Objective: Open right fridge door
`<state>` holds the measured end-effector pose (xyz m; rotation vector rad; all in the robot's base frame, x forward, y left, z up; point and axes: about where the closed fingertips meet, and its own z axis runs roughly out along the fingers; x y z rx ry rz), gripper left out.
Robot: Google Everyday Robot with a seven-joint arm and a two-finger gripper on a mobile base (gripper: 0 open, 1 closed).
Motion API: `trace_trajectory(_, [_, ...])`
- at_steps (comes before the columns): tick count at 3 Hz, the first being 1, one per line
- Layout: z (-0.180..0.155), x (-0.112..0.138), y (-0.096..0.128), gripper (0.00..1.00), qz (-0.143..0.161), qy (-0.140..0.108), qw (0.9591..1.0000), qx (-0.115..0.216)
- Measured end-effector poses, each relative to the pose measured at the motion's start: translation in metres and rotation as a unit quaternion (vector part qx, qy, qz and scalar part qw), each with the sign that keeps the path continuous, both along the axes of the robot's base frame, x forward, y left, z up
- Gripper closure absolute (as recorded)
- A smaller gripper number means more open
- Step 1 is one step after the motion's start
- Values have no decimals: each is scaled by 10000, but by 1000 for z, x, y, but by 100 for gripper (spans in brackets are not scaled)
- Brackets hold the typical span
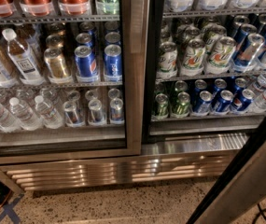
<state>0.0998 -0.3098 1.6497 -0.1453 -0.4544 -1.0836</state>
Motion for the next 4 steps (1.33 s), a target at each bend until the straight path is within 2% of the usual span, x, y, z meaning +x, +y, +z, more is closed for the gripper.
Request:
trace_trajectory(1, [-4, -6, 26, 0, -16, -190, 9993, -333])
trace_trajectory(2, [-5, -8, 39, 0, 42, -237, 9983, -522])
trace_trajectory(3, [-5, -9, 40, 0, 33, -245, 9983, -526])
trace_trajectory(4, [-11, -22, 51, 0, -266, -500, 9962, -659])
